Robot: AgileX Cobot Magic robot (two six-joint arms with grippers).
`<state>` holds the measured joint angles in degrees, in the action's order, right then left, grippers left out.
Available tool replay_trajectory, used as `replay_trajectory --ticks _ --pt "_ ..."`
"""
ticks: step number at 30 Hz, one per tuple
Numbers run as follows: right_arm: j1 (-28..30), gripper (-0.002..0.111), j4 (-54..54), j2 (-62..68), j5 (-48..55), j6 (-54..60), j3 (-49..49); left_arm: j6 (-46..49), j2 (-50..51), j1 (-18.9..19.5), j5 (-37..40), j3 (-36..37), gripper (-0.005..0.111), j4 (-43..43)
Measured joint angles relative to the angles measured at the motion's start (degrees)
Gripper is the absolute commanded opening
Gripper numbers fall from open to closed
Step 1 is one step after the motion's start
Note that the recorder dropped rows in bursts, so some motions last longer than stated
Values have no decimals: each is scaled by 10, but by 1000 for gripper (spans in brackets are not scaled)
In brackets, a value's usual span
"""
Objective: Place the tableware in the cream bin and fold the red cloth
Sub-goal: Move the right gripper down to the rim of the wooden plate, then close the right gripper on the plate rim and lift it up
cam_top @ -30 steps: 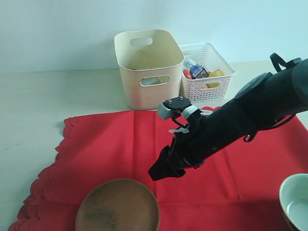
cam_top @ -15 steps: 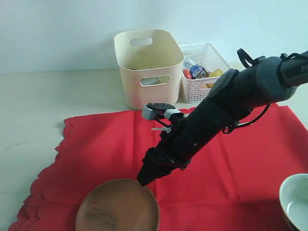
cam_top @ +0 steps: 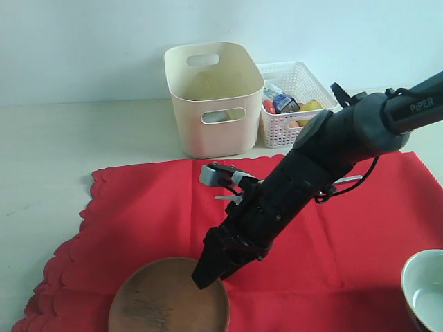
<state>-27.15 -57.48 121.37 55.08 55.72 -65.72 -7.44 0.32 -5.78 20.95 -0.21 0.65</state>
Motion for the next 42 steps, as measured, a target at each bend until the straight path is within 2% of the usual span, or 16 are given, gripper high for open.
replay_trajectory --ticks 10,12,18,27,42 --pt "0 48 8 3 43 10 0 0 0 0 0 0 0 0" --pt "0 39 17 5 44 11 0 0 0 0 0 0 0 0" --pt "0 1 29 20 44 6 0 0 0 0 0 0 0 0" --pt "-1 0 28 20 53 0 0 0 0 0 0 0 0 0" --pt "7 0 41 -87 71 -8 -29 0 0 0 0 0 0 0"
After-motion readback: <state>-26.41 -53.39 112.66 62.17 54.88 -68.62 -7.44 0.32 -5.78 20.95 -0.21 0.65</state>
